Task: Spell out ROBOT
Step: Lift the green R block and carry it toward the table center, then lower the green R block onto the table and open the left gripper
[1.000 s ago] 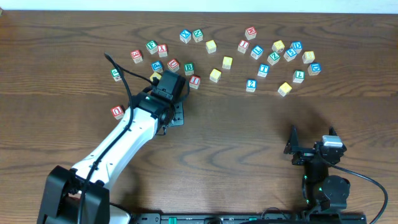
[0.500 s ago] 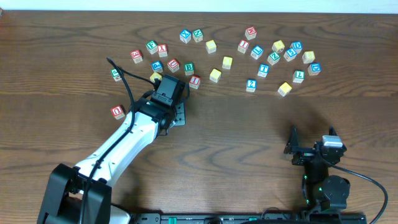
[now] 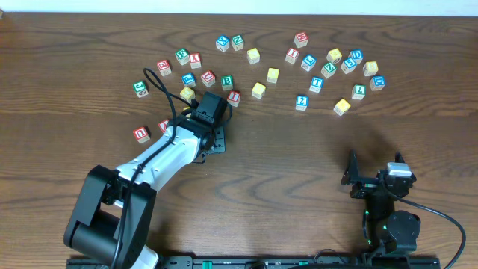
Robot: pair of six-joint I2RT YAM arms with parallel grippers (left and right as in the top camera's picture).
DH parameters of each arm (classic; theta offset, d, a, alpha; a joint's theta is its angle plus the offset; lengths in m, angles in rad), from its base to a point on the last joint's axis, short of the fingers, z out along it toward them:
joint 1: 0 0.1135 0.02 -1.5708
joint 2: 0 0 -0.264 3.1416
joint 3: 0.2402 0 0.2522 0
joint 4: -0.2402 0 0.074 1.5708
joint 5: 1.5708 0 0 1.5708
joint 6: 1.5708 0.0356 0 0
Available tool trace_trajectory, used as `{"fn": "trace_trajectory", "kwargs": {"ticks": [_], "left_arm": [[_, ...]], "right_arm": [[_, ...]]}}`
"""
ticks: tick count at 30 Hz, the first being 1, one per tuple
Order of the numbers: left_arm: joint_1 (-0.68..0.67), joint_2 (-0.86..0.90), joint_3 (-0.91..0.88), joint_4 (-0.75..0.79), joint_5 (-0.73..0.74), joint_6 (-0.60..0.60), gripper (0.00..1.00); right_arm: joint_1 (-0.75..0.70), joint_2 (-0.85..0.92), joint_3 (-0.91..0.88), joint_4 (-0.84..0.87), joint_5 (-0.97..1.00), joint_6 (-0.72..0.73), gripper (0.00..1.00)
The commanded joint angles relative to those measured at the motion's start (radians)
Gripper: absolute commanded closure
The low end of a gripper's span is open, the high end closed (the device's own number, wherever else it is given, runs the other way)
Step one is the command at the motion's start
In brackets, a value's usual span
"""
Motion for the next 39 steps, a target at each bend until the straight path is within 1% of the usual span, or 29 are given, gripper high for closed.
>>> {"fn": "trace_trajectory", "kwargs": {"ticks": [1,7,16,29,39], "left_arm": [[0.001,0.002,-0.014,0.012,-0.002,0.023,0.87],[0.007,0.002,-0.014,0.035,-0.002,0.037,0.87],[0.053,0.003,-0.014,0.048,-0.001,0.047,0.87],[0.054,0.005,-0.014,0.059,0.018,0.068,0.87],[0.054,0.041,-0.014,0.079,0.025,0.066,0.87]], "right_arm": [[0.003,-0.007,-0.001,-0.004,0.001,0.006,0.01],[0.003,-0.007,-0.001,-0.004,0.001,0.006,0.01],[0.003,-0.007,-0.001,-0.004,0.001,0.006,0.01],[0.003,-0.007,-0.001,-0.004,0.001,0.006,0.01],[0.003,-0.007,-0.001,-0.004,0.001,0.006,0.01]]}}
